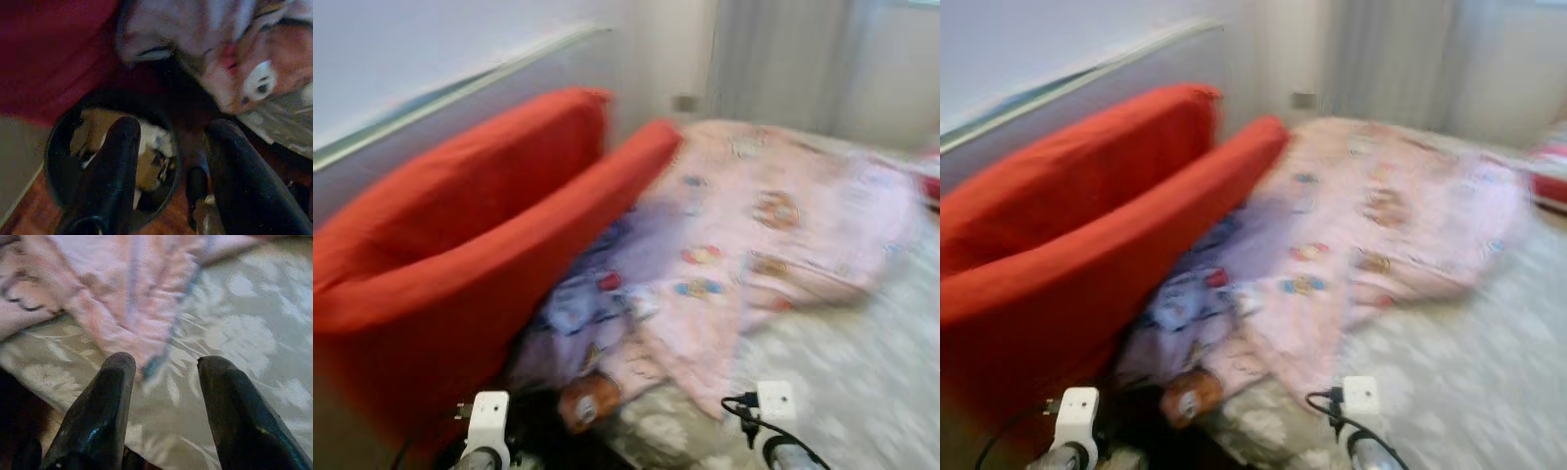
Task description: Clean up the room
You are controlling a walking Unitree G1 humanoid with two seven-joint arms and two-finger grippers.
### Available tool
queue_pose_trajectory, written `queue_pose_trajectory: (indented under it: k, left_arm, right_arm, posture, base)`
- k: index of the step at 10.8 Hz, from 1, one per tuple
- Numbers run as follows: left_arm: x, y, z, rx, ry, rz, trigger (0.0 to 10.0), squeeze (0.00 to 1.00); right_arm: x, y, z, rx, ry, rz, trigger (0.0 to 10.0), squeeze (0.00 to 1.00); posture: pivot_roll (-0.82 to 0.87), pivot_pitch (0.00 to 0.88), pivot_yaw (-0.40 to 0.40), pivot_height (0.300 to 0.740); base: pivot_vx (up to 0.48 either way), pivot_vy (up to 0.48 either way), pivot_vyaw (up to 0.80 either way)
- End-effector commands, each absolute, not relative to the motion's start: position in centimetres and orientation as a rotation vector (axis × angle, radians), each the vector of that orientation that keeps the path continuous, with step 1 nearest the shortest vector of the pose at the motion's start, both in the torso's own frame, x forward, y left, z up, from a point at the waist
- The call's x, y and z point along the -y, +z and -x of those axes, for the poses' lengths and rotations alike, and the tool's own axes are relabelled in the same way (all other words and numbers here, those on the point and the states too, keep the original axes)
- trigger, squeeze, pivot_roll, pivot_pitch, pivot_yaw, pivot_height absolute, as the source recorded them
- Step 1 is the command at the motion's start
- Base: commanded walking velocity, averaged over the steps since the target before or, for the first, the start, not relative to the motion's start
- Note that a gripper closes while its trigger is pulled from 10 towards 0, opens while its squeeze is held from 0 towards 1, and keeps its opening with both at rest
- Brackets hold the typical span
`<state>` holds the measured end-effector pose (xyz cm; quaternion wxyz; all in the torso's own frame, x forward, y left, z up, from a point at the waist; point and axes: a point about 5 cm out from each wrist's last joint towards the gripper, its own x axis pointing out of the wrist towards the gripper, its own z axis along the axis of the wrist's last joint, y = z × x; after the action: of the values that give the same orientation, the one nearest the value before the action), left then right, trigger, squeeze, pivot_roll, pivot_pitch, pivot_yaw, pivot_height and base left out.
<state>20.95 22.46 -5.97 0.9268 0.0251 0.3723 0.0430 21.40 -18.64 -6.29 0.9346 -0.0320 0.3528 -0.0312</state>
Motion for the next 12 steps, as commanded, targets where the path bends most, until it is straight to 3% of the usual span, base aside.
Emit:
queue_pose_trajectory:
  k: [1, 3, 12]
  left_arm:
    - [-22.9, -6.2, -20.3, -0.79, 0.098, -0.054, 10.0, 0.0]
    - [-22.8, -6.2, -20.6, -0.787, 0.091, -0.052, 10.0, 0.0]
    - [-23.0, -6.2, -20.5, -0.784, 0.099, -0.047, 10.0, 0.0]
  right_arm:
    - [18.1, -6.4, -21.3, -0.729, -0.05, 0.048, 10.0, 0.0]
    - [18.1, -6.5, -21.2, -0.736, -0.045, 0.052, 10.0, 0.0]
    - [17.8, -5.9, -22.2, -0.689, -0.044, 0.026, 10.0, 0.0]
  posture:
    - [0.1, 0.0, 0.054, 0.74]
    - [0.09, 0.0, 0.06, 0.74]
    - [0.09, 0.042, 0.059, 0.74]
  base:
    - [0.0, 0.0, 0.68]
    - [0.0, 0.0, 0.48]
    - [0.0, 0.0, 0.09]
